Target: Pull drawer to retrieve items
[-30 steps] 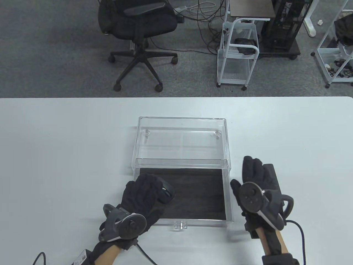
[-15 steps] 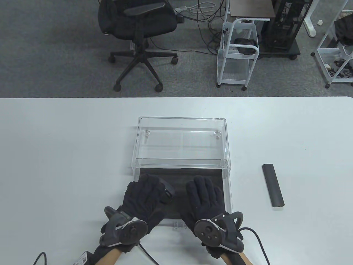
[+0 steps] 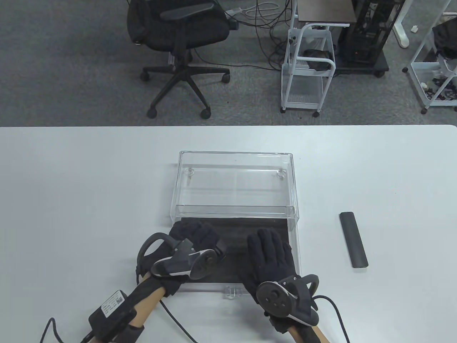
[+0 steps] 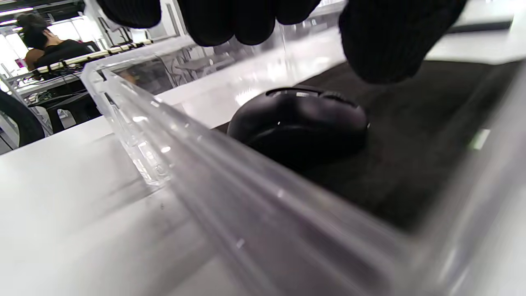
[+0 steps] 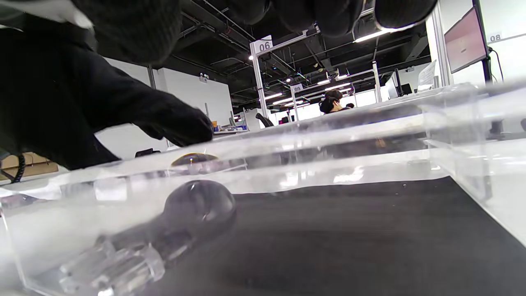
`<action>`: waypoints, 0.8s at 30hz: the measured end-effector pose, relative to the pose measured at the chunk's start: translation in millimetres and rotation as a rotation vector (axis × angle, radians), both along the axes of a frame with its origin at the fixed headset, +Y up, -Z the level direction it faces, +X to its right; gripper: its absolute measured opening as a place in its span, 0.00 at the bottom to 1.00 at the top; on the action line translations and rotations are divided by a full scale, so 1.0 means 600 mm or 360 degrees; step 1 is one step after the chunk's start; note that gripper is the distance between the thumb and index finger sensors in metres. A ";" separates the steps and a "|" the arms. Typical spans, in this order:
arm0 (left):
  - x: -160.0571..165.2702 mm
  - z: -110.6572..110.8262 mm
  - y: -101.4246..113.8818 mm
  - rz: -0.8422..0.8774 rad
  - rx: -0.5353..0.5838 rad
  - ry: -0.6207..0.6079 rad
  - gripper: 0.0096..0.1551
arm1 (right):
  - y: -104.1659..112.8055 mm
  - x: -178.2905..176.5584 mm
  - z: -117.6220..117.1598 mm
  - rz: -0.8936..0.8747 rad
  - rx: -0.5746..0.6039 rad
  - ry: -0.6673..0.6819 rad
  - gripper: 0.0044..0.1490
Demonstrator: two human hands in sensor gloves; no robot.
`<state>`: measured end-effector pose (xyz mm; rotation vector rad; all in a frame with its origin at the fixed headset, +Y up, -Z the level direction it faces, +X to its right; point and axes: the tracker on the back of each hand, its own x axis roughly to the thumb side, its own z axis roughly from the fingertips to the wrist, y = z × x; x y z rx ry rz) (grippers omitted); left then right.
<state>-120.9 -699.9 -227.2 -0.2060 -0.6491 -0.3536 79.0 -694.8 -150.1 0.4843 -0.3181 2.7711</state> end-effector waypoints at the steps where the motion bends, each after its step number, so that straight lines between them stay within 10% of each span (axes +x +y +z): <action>1: 0.010 -0.004 -0.004 -0.0065 -0.0004 -0.0017 0.55 | 0.000 0.001 0.000 -0.0003 0.0001 -0.0002 0.58; 24: 0.062 -0.070 -0.064 -0.0507 -0.0378 0.0160 0.61 | -0.010 0.012 -0.007 -0.0040 -0.0115 -0.0041 0.58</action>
